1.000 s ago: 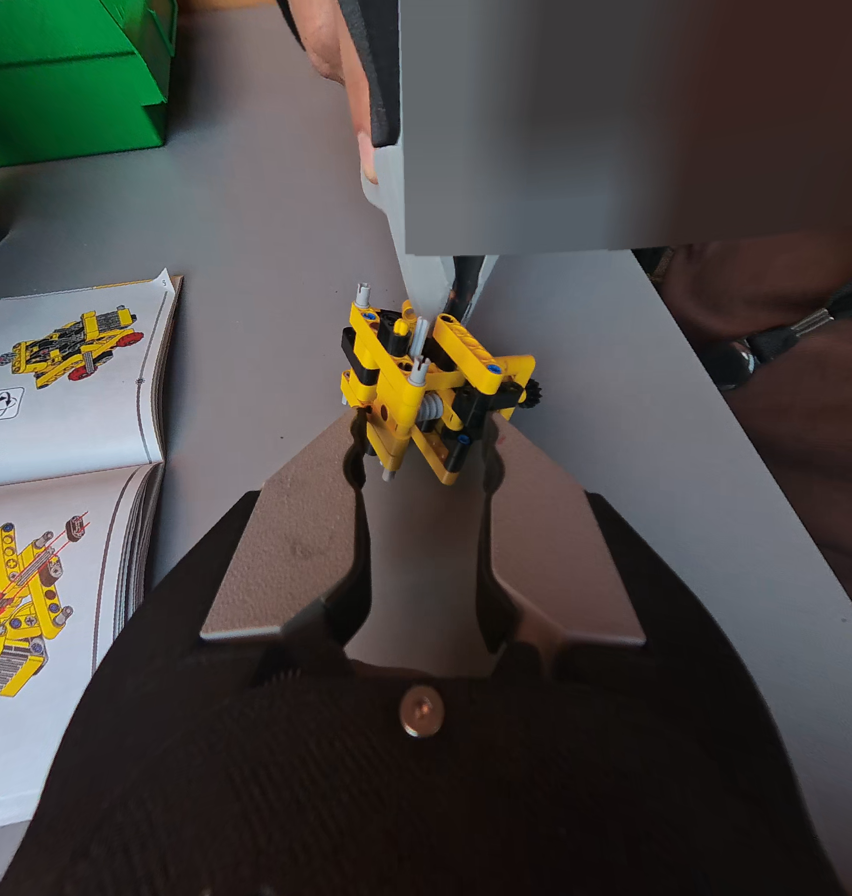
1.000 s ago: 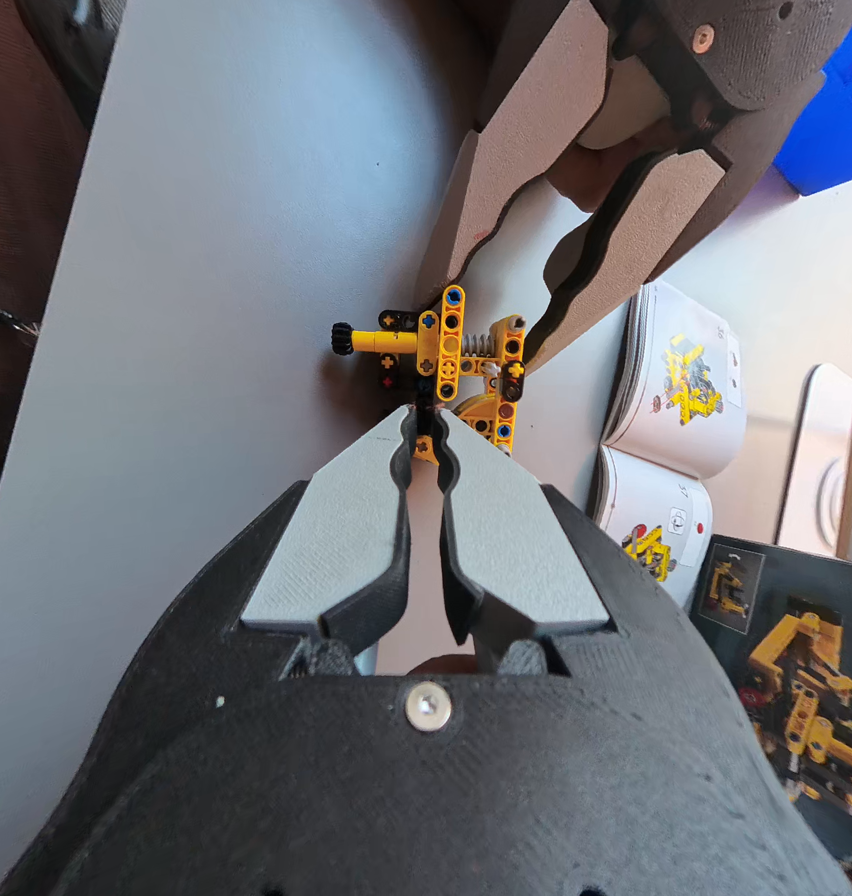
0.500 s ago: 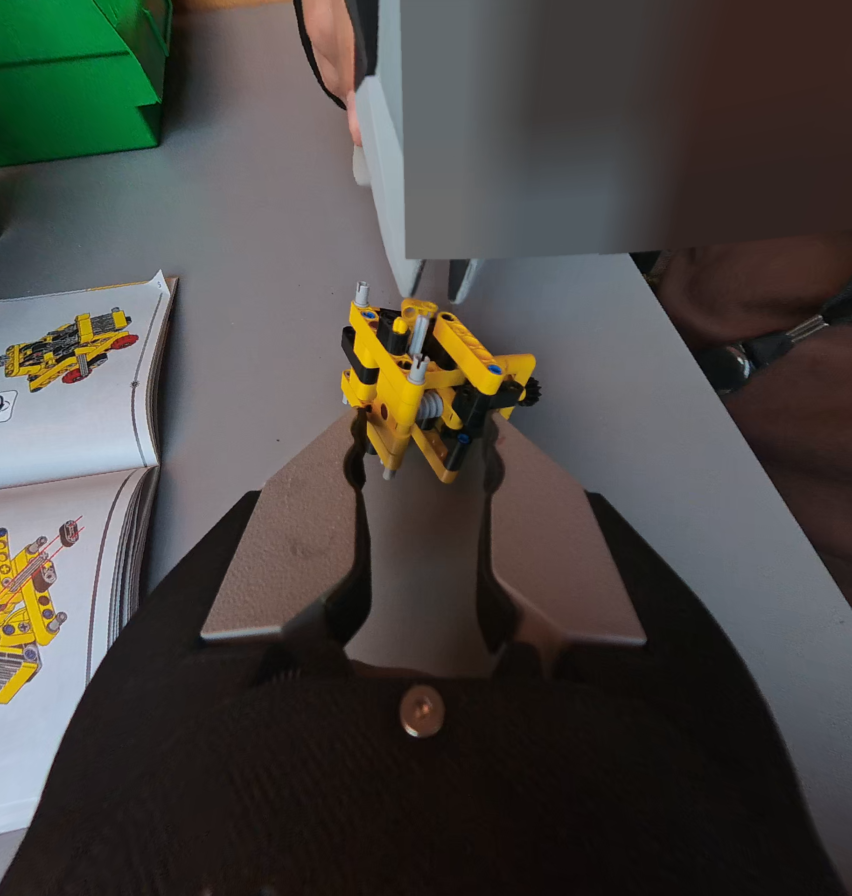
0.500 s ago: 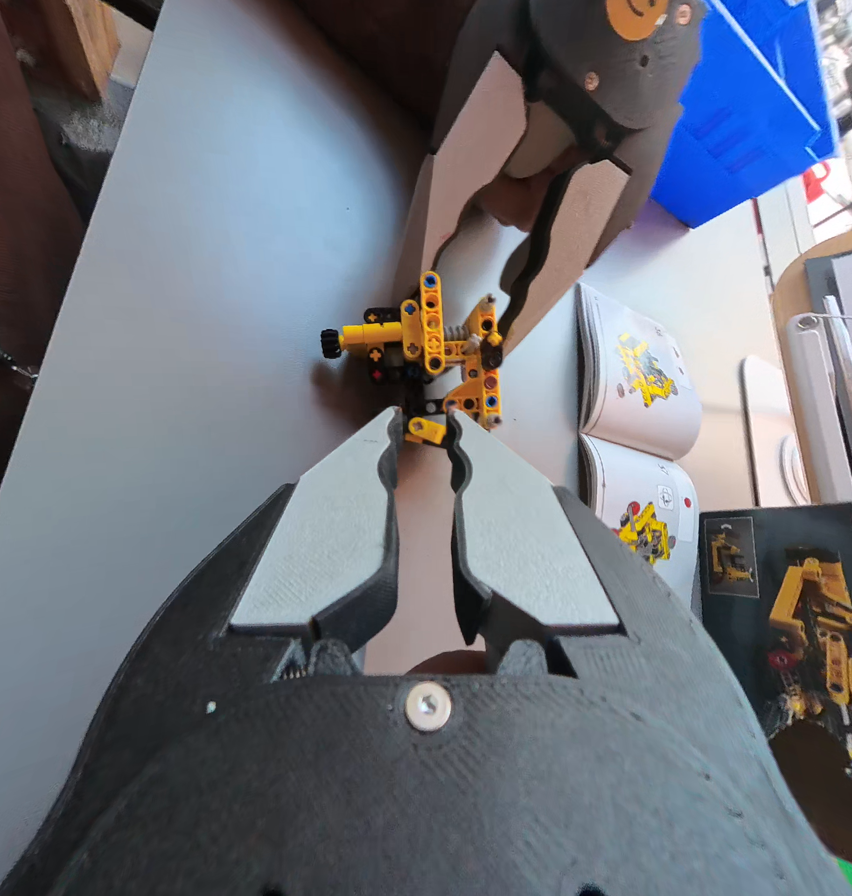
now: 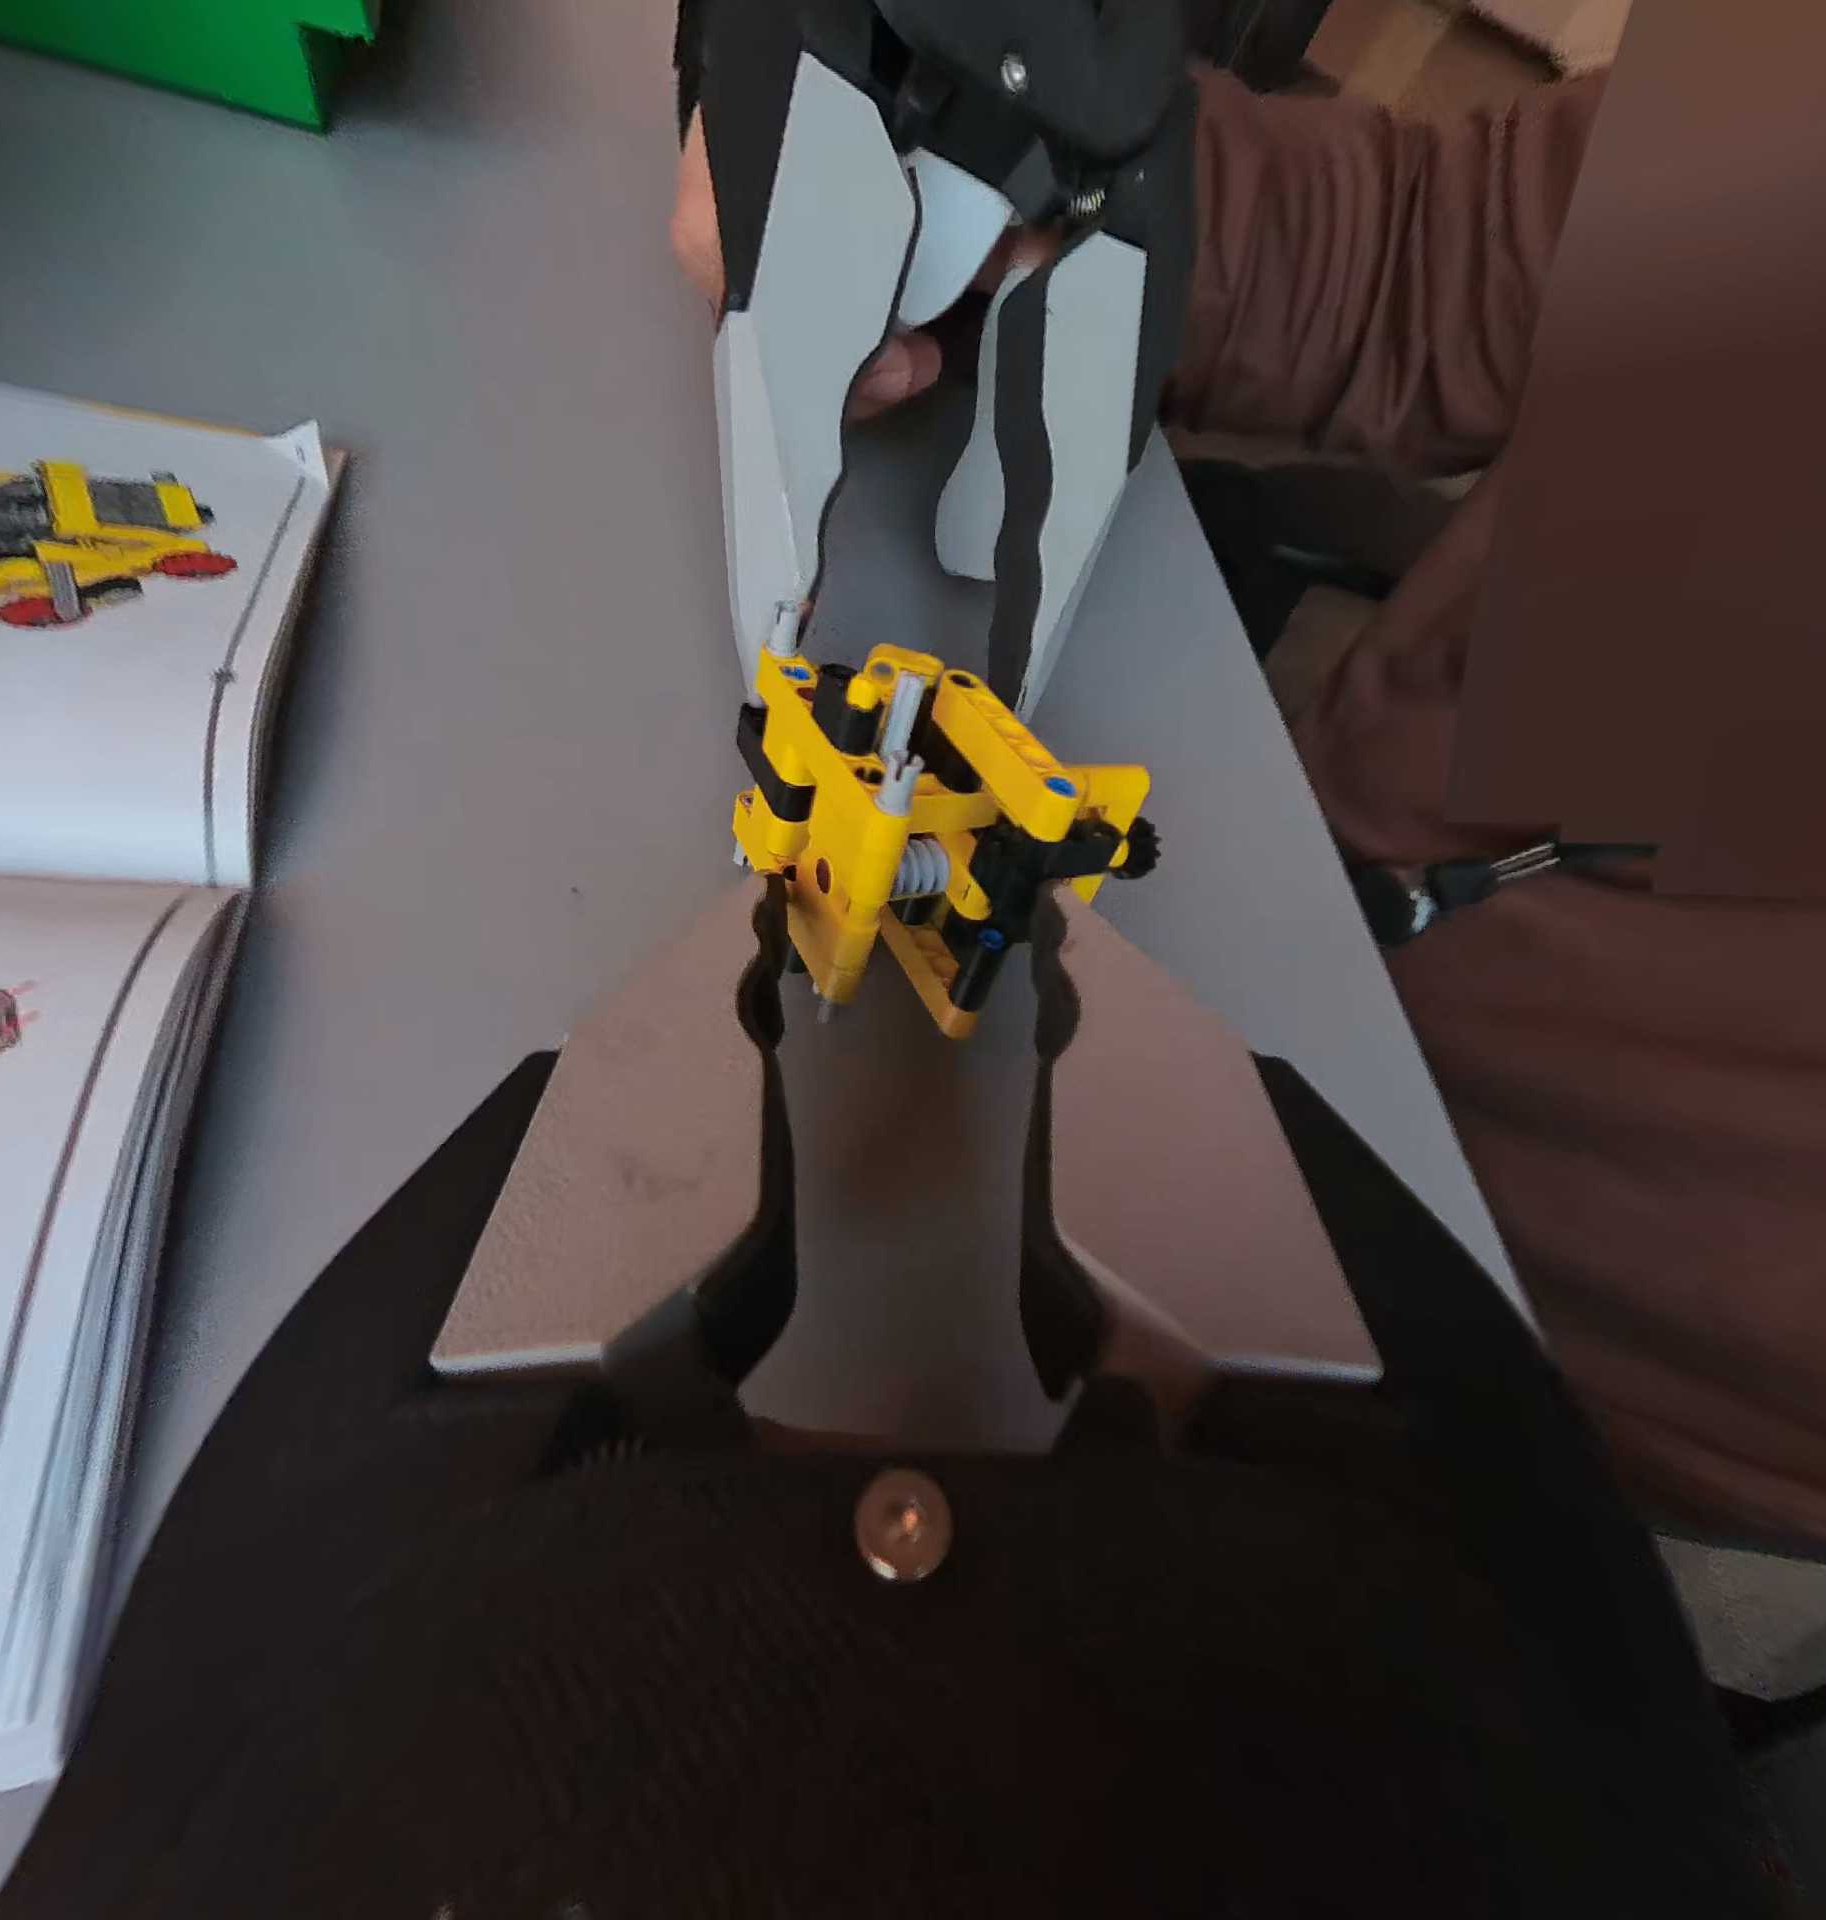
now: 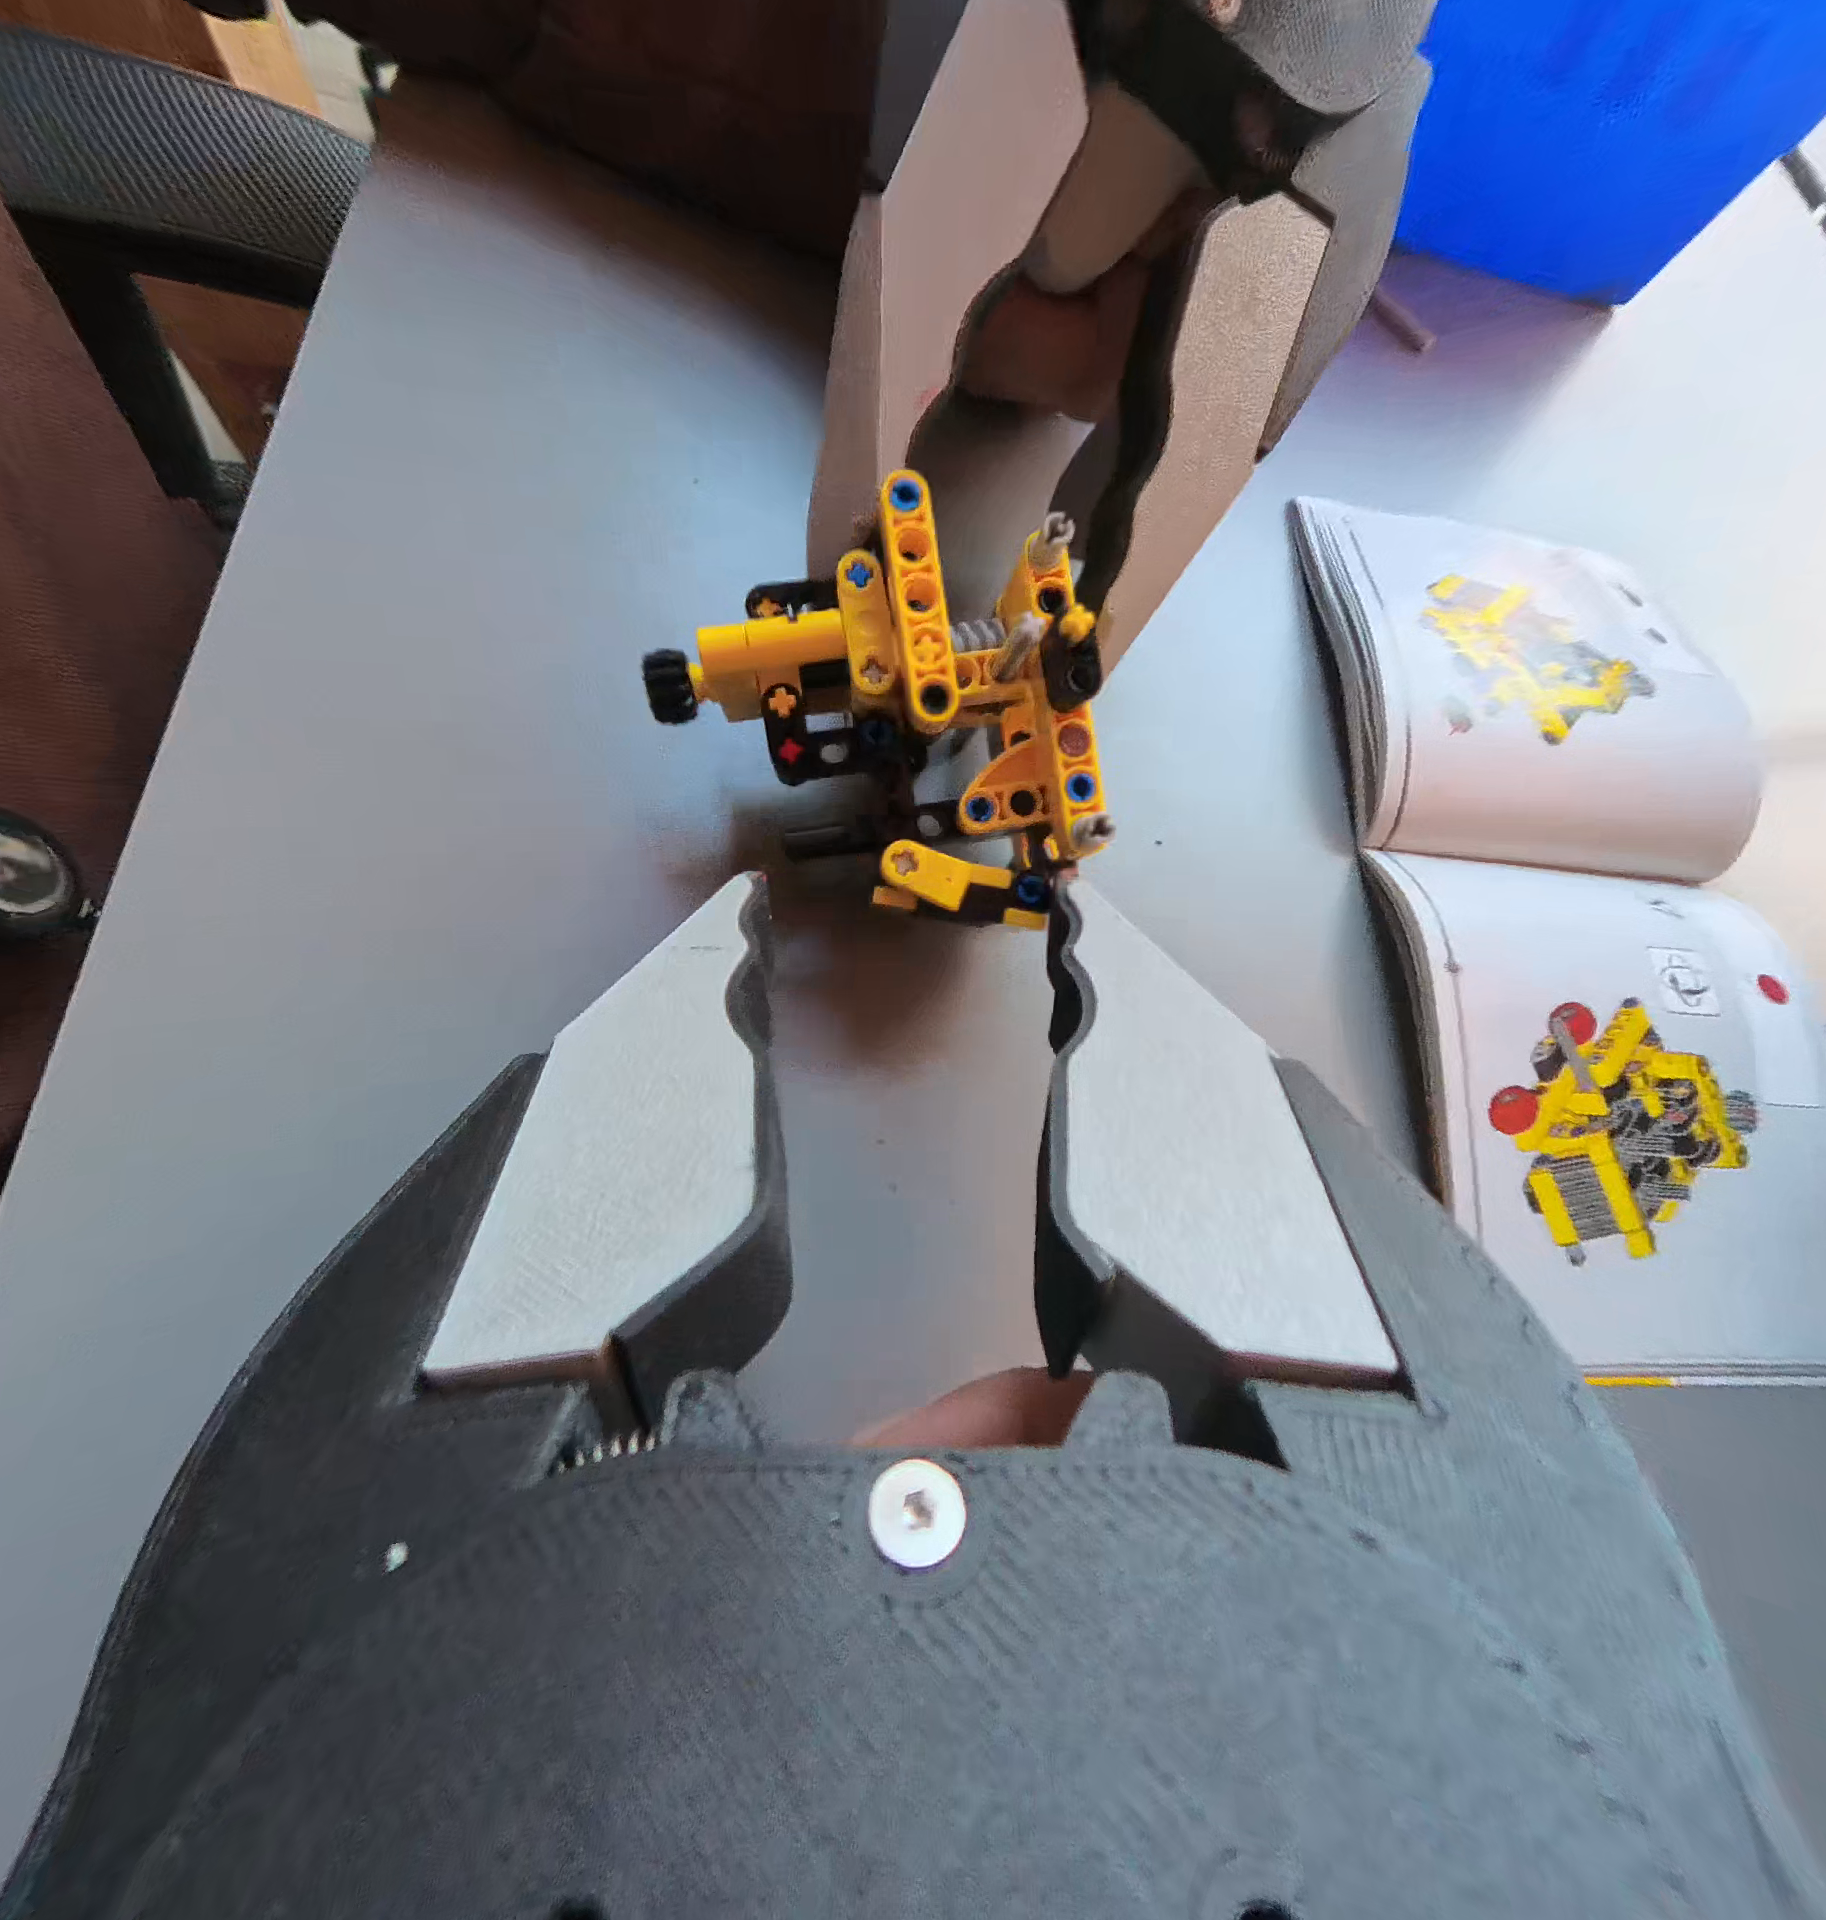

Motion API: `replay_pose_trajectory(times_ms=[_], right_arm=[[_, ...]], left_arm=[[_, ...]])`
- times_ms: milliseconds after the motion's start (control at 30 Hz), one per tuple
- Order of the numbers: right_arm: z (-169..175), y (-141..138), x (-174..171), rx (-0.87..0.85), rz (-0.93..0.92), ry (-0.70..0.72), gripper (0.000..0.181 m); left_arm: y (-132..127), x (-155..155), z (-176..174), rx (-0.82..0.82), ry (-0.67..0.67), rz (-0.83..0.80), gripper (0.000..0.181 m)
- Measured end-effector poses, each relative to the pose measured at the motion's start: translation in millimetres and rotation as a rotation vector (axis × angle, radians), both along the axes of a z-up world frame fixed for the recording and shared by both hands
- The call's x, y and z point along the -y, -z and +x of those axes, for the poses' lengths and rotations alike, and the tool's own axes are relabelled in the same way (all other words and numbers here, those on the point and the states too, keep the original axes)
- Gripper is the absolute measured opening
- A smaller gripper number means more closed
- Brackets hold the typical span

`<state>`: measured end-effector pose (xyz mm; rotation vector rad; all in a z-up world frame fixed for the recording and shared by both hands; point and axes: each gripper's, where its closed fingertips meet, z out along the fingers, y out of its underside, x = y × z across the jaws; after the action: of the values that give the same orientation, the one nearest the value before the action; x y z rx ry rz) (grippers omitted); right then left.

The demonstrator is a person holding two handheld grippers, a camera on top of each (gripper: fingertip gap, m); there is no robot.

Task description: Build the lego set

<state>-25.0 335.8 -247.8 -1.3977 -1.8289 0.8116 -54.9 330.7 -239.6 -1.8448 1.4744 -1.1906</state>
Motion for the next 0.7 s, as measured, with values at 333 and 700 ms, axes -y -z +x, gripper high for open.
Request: replay_pose_trajectory(times_ms=[333, 700], right_arm=[[-2.0, -8.6, -8.2, -0.04, -0.245, 0.115, 0.035], [-0.1, -10.2, -15.2, -0.046, -0.381, 0.17, 0.034]], left_arm=[[-5.5, -5.9, -3.6, 0.061, -0.086, -0.424, 0.043], [-6.1, -19.5, -6.6, 0.11, -0.207, -0.594, 0.039]])
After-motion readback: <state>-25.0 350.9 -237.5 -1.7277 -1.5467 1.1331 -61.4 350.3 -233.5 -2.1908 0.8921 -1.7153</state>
